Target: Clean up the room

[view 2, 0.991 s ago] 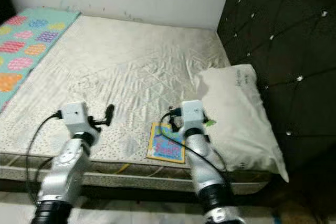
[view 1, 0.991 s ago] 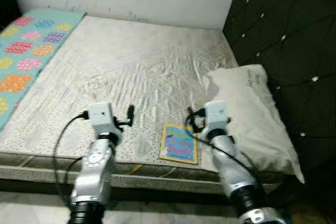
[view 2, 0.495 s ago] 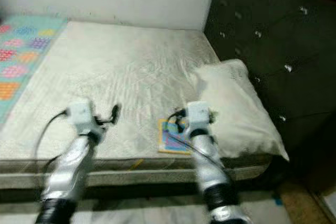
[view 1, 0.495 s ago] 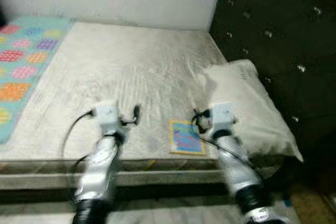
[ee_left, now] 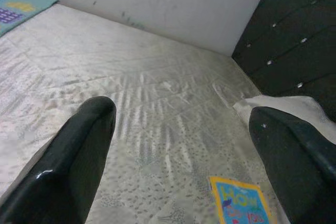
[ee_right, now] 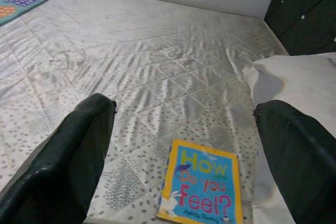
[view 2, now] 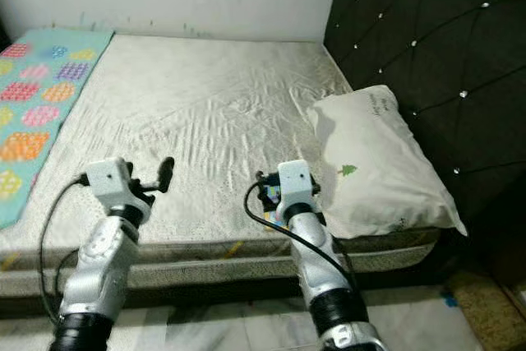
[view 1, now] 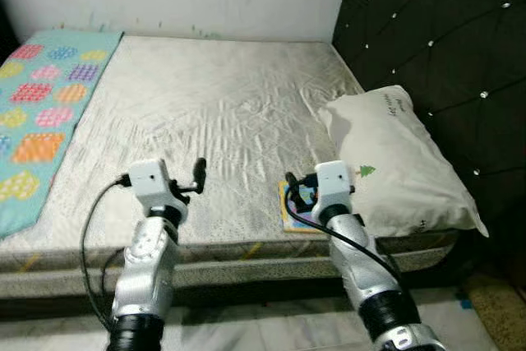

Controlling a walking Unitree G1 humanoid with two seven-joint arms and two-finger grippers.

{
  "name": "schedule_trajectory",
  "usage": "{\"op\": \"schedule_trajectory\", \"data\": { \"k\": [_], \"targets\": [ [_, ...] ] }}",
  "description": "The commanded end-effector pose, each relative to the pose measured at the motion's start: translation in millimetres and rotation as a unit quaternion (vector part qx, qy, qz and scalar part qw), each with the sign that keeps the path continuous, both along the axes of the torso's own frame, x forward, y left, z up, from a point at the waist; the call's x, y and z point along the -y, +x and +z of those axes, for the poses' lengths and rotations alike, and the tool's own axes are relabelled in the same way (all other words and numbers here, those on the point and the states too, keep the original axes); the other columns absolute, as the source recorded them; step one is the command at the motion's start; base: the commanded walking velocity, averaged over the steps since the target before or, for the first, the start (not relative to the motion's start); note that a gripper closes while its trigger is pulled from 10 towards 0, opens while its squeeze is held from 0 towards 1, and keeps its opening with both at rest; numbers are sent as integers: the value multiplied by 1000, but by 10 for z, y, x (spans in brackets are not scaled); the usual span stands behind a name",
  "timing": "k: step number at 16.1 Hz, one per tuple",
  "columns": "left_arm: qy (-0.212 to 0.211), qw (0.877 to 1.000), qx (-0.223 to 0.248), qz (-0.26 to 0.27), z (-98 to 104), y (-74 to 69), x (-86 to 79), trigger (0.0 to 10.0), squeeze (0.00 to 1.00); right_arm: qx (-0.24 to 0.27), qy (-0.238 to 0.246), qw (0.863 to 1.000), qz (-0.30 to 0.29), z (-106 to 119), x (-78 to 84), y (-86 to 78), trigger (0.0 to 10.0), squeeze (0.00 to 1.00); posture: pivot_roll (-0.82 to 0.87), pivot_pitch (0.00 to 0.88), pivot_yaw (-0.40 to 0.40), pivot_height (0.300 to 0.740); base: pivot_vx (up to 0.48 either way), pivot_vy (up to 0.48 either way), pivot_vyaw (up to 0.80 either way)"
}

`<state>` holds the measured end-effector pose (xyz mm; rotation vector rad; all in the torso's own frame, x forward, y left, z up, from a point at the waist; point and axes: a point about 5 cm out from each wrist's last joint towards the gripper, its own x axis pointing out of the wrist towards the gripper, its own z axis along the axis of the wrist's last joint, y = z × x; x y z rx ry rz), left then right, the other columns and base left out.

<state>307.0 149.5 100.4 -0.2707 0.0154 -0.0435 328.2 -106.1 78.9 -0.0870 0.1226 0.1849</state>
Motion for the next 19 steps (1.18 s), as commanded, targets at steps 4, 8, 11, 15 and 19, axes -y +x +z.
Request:
{"op": "schedule_trajectory", "data": {
  "k": [4, 8, 11, 15, 19],
  "targets": [
    [-1, 1000, 11, -18, 45, 2, 56, 10000, 0, 13, 0, 1000, 1, 66, 12, 33, 10000, 0, -119, 0, -70, 740, 468, 0, 0],
    [-1, 1000, 10, -22, 41, 2, 63, 10000, 0, 12, 4, 1000, 2, 64, 11, 35, 10000, 0, -117, 0, -68, 740, 480, 0, 0],
    [0, 1000, 3, -22, 23, 1, 81, 10000, 0, 10, 4, 1000, 3, 58, 14, 35, 10000, 0, -115, 0, -70, 740, 480, 0, 0],
    [-3, 1000, -28, -3, -53, 10, 100, 10000, 0, 8, 7, 1000, 5, 49, 16, 36, 10000, 0, -114, 0, -71, 740, 0, 0, 0],
    [32, 999, -23, 3, -91, -63, 15, 10000, 0, 8, 15, 1000, 14, 52, -6, 29, 10000, 0, -102, 0, -81, 740, 0, 0, 0]
  ]
}}
